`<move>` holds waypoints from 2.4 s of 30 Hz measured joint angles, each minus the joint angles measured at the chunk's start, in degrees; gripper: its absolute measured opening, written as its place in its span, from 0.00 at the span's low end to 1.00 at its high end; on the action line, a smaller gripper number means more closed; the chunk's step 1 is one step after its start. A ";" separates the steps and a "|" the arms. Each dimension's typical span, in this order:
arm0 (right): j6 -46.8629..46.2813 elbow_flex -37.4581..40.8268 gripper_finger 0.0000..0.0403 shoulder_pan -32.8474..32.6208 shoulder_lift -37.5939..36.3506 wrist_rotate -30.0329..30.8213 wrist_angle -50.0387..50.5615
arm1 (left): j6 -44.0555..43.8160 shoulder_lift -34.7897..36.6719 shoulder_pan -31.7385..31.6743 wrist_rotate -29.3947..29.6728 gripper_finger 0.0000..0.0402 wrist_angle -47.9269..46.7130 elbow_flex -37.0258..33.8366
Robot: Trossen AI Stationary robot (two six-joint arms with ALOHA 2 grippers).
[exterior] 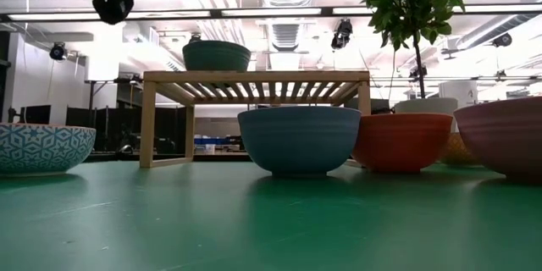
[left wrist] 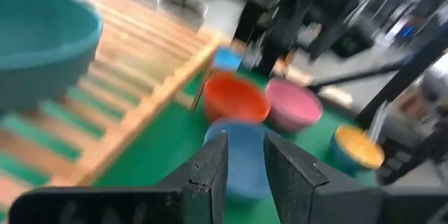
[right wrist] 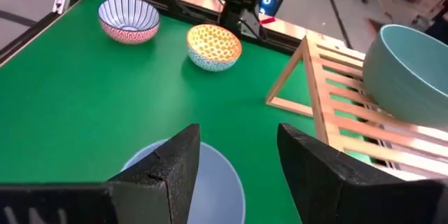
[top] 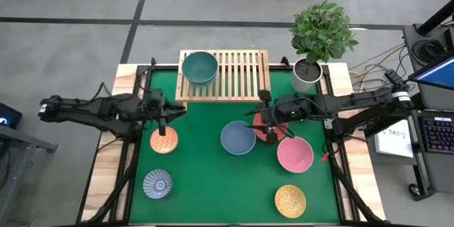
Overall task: Place and stack bowls onto a shelf
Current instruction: Put the small orange bowl on the shelf
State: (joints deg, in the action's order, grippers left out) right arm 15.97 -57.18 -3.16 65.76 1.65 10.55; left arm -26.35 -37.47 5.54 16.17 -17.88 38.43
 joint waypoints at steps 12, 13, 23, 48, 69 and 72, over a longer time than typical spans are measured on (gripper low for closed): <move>-0.98 15.26 0.45 0.05 -15.31 0.04 -9.32 | -16.93 -18.27 0.06 -12.17 0.19 -28.19 12.73; -0.94 15.74 0.45 0.05 -16.07 0.04 -9.34 | -19.82 -19.74 0.07 -13.99 0.19 -29.61 12.84; 0.46 16.98 0.45 0.05 -18.39 0.00 -9.15 | -35.24 -34.79 1.29 -26.85 0.35 -37.27 12.85; 0.04 16.98 0.45 0.05 -18.28 -0.04 -7.93 | -34.62 -49.78 3.12 -19.65 0.19 -41.23 14.37; 0.04 16.98 0.45 0.05 -18.26 -0.04 -7.87 | -13.21 -49.25 11.33 -20.06 0.01 -51.70 34.28; 0.04 16.98 0.45 0.05 -18.26 -0.04 -7.87 | -7.40 -49.91 11.59 -18.84 0.01 -51.59 42.03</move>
State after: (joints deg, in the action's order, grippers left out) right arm 16.00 -40.21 -3.11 47.51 1.61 2.68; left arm -33.75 -87.37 17.13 -2.67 -69.47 80.46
